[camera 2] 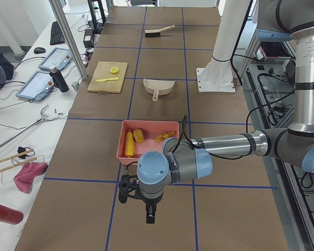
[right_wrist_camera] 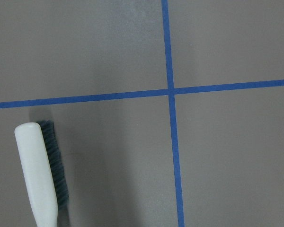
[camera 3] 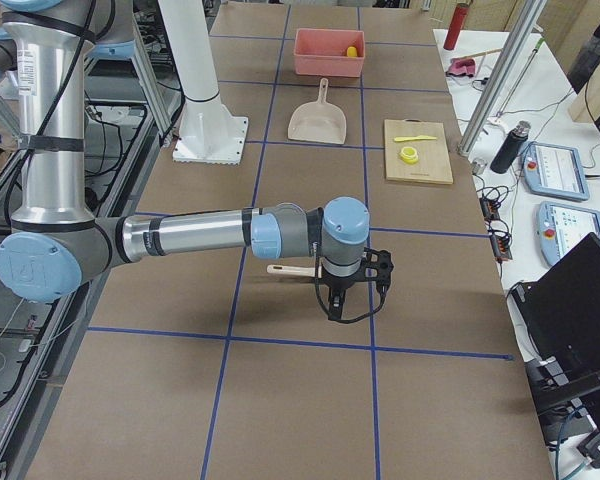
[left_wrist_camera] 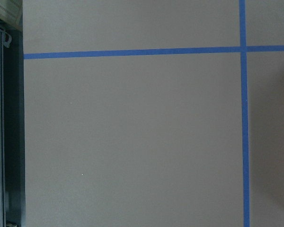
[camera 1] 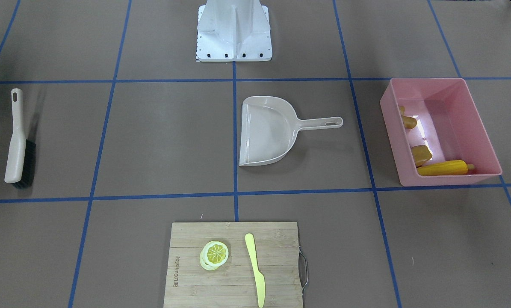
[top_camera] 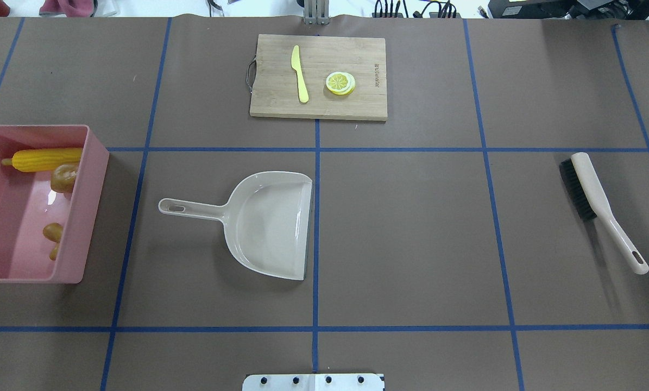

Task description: Sweep and dump trash into bin

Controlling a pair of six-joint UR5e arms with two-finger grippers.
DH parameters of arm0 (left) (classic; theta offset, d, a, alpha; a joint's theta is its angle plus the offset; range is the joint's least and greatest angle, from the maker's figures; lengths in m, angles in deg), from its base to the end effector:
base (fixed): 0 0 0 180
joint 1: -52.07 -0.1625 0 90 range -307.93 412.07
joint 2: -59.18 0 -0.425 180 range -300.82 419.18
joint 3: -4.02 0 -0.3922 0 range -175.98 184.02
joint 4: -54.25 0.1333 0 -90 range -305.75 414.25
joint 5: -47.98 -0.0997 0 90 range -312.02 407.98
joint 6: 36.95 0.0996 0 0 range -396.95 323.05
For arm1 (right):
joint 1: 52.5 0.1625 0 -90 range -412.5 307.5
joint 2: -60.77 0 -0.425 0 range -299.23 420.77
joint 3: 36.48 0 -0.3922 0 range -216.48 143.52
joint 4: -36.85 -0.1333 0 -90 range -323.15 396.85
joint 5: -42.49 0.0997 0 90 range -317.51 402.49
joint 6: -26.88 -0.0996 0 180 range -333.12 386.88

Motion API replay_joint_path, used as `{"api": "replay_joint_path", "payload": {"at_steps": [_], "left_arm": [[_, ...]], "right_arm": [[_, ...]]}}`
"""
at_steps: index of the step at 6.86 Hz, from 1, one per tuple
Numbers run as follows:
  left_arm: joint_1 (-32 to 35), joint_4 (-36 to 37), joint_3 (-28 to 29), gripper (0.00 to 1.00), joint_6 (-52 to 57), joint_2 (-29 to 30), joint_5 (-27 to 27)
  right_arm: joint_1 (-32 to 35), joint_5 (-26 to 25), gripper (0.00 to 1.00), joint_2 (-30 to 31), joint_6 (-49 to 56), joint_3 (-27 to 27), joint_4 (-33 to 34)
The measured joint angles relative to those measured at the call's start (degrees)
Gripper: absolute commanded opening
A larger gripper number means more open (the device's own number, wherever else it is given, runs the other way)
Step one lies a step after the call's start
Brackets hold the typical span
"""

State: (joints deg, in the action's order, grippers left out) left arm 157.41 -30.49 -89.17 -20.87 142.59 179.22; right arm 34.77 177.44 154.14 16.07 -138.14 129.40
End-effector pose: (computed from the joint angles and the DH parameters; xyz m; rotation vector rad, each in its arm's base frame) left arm -0.1790 -0.3968 0.6970 0.0554 0.7306 -0.0421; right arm 0.0405 -0.4718 0.5904 0.0019 -0.7898 0.0943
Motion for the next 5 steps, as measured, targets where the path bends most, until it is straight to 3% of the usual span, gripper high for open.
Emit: {"api": "replay_joint_path", "payload": {"at_steps": [5], "left_arm": [[0.66, -0.07, 0.52, 0.99, 0.02, 0.34, 0.14]], "right_arm": [[0.00, -0.15, 1.00, -0.03, 0.09, 0.23, -0.08]]}}
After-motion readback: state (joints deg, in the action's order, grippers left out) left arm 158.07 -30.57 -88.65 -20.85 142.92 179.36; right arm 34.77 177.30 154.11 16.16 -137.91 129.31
